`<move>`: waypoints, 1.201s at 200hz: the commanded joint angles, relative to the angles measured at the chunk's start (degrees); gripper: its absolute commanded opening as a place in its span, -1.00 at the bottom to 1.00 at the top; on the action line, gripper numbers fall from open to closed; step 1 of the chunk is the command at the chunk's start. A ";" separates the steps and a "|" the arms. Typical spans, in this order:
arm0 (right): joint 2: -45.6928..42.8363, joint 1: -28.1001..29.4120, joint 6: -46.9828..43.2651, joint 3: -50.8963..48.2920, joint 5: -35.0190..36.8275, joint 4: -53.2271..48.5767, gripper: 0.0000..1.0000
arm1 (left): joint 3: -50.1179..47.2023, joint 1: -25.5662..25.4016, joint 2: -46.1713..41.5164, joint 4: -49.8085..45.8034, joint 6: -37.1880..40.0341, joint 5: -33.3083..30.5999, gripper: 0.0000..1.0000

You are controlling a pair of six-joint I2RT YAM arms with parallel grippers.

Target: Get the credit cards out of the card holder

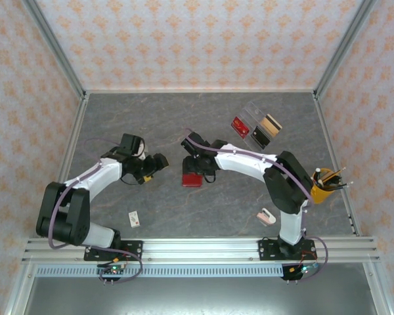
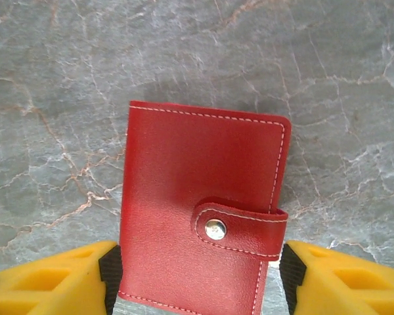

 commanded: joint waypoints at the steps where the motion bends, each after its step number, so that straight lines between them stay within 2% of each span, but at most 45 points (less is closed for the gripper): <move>1: 0.66 -0.61 2.84 -0.55 0.21 1.03 0.28 | -0.74 -1.81 2.26 7.82 -3.19 5.46 0.53; 57: 4.14 -1.27 -0.69 2.09 -0.26 -3.55 -0.02 | 0.51 -4.36 7.19 12.07 -4.00 7.75 0.27; 113: 5.81 -1.56 -1.22 1.76 -2.13 -2.72 -0.06 | 2.31 -6.31 12.81 15.18 -4.07 11.34 0.05; 240: 5.68 -4.26 -3.91 -2.51 -8.41 2.41 -0.09 | 3.47 -7.82 17.39 21.39 -6.41 16.07 -0.17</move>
